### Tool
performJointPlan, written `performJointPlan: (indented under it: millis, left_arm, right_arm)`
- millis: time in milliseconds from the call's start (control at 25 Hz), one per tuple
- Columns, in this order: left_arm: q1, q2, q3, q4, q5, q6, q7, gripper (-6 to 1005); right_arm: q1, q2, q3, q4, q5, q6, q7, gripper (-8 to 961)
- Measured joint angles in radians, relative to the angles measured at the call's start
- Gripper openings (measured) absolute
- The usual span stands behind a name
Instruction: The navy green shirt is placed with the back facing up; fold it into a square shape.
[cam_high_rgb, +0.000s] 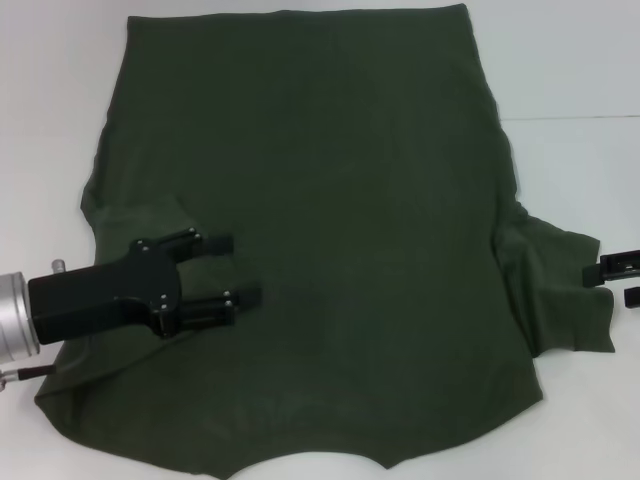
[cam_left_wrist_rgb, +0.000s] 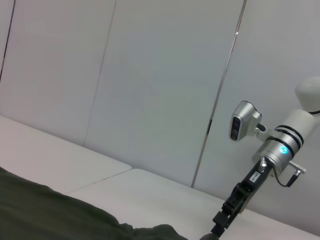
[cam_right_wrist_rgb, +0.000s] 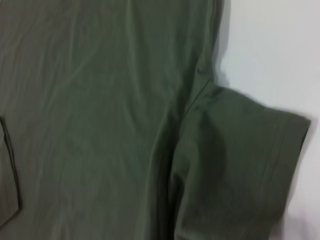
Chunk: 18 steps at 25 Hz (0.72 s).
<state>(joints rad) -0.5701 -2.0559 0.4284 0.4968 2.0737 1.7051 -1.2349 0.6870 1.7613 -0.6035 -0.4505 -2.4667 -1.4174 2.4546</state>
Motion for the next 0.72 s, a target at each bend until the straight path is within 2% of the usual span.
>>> performJointPlan:
  millis: [720]
  left_arm:
    - [-0.005,0.0,0.009,-0.002,0.01,-0.01,-0.006,861]
  right_arm:
    - [0.012,0.03,-0.018,0.015,0.006,0.039,-0.007,944]
